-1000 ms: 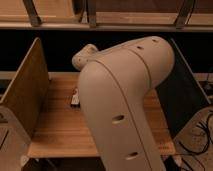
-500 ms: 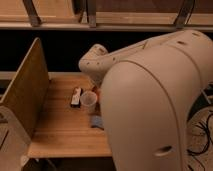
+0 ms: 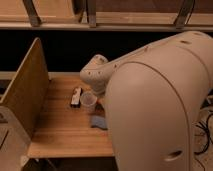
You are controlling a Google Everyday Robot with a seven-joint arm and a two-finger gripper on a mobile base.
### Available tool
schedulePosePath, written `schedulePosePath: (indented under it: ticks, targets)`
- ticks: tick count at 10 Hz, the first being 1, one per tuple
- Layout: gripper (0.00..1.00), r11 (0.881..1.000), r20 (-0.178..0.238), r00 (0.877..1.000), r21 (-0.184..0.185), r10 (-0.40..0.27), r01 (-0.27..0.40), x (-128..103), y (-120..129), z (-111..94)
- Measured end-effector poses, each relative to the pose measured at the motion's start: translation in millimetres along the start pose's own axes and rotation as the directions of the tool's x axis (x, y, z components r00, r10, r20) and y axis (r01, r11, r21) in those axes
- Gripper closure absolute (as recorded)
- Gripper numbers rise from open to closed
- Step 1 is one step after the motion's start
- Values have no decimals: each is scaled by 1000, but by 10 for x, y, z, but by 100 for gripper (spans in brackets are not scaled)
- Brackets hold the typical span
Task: Place the white sponge in the ceramic bowl
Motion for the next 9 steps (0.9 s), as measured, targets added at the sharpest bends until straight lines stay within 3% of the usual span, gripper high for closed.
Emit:
schedulePosePath:
  ticks: [2, 5, 7, 9]
  targets:
    - [20, 1000, 1, 1000, -7, 4, -4, -9, 25, 25]
    - [20, 994, -28, 997, -79, 71, -73, 63, 399, 124]
    - [20, 982, -43, 990, -124, 136, -140, 134, 674, 172]
    - [20, 968, -22, 984, -178, 178, -179, 85, 914, 332]
